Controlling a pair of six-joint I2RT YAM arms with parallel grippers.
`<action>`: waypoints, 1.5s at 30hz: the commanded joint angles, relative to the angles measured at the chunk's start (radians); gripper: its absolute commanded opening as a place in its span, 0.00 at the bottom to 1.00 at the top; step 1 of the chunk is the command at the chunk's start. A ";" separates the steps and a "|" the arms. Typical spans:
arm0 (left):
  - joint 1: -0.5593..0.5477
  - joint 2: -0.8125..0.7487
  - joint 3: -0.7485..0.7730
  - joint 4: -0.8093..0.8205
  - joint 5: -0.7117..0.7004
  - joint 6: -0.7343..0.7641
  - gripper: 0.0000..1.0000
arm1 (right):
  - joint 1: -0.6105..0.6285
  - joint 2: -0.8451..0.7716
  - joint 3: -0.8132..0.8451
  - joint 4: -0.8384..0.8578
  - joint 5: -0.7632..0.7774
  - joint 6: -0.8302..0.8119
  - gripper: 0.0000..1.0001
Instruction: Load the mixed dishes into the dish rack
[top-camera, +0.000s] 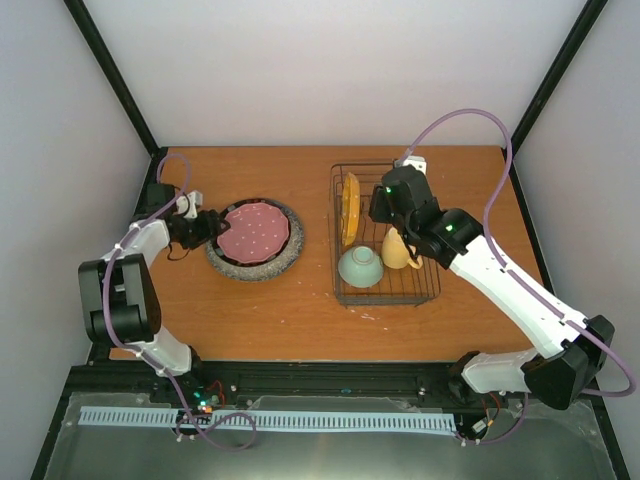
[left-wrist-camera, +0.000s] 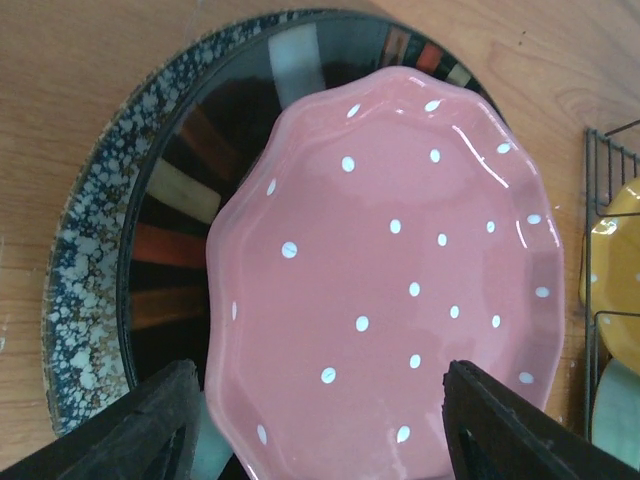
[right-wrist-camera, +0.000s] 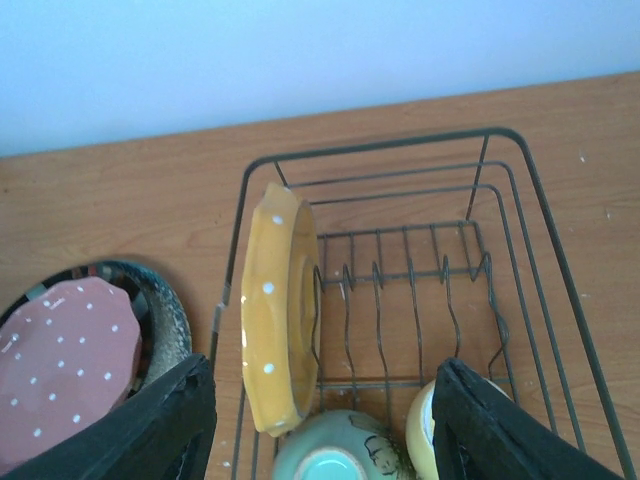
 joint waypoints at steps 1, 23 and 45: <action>-0.001 0.035 0.050 -0.047 0.028 0.020 0.66 | -0.018 -0.038 -0.032 0.026 -0.022 -0.016 0.58; -0.049 0.226 0.086 -0.084 0.032 0.091 0.58 | -0.043 -0.036 -0.022 0.039 -0.053 -0.032 0.58; -0.074 0.075 0.067 0.035 0.179 0.052 0.01 | -0.044 -0.055 -0.043 0.084 -0.111 -0.045 0.60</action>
